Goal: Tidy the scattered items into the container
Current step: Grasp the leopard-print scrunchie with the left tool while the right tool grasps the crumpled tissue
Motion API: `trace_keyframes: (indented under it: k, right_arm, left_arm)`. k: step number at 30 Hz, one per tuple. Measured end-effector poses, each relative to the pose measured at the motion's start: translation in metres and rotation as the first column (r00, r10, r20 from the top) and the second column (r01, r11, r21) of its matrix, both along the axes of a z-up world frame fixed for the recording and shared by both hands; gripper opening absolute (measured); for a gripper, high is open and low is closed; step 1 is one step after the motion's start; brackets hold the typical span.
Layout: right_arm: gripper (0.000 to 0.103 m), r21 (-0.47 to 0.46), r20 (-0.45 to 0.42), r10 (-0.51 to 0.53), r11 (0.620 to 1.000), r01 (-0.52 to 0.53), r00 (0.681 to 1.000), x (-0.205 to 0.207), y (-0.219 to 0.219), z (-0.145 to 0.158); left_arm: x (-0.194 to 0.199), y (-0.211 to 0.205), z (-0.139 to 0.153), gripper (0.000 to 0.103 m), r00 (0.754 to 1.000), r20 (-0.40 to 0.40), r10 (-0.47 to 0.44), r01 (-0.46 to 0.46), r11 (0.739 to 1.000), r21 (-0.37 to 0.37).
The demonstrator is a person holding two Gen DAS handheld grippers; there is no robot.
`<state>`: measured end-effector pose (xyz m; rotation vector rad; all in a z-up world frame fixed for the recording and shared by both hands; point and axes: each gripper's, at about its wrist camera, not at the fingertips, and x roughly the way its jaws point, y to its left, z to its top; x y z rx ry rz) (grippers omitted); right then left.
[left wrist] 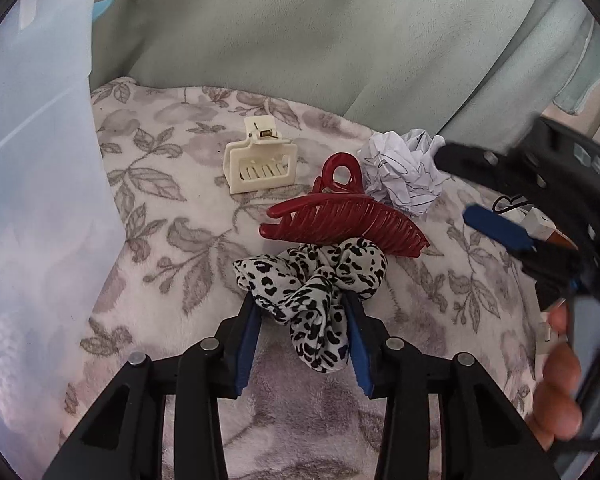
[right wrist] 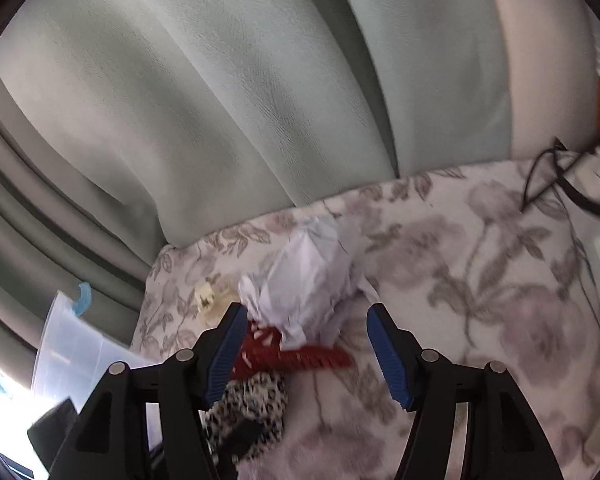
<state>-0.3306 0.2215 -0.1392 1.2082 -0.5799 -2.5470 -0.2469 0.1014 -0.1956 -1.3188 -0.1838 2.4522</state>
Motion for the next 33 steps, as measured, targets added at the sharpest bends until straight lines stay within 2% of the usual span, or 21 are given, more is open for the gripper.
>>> trace_keyframes:
  k: [4,8,12,14,15,17,24,33]
  right_arm:
    - [0.067,0.017,0.023,0.006,1.000,-0.006,1.000,-0.019,-0.011,-0.007]
    - [0.068,-0.001,0.038,0.035,0.999,-0.035,0.999,-0.031,-0.020,-0.014]
    - [0.067,-0.034,0.043,0.022,0.999,-0.021,0.999,-0.034,-0.022,-0.016]
    - [0.060,-0.046,0.036,0.016,0.999,-0.015,0.999,-0.032,-0.020,-0.013]
    - [0.054,-0.050,0.033,0.017,0.999,-0.016,0.999,-0.030,-0.020,-0.012]
    - [0.052,-0.045,0.032,0.016,0.999,-0.015,0.999,-0.026,-0.019,-0.008]
    - [0.051,-0.045,-0.018,-0.004,0.999,0.003,1.000,0.003,-0.008,0.018]
    - [0.051,-0.054,-0.065,-0.054,0.997,0.051,0.996,0.071,0.016,0.051]
  left_arm:
    - [-0.001,-0.004,-0.001,0.041,1.000,0.003,0.000,0.000,1.000,0.015]
    - [-0.001,-0.004,-0.002,0.041,1.000,0.002,-0.002,0.002,1.000,0.017]
    - [-0.001,-0.005,-0.002,0.041,1.000,0.004,-0.003,0.003,1.000,0.020]
    - [0.000,-0.005,-0.001,0.036,1.000,0.006,-0.003,0.003,1.000,0.022]
    - [0.000,-0.006,0.000,0.035,1.000,0.006,-0.003,0.003,1.000,0.021]
    - [0.002,-0.006,0.002,0.031,1.000,0.003,0.000,0.000,1.000,0.017]
    - [0.013,-0.012,0.011,0.025,1.000,-0.009,0.012,-0.012,1.000,0.001]
    - [0.032,-0.024,0.015,0.018,1.000,0.004,0.024,-0.024,1.000,-0.010]
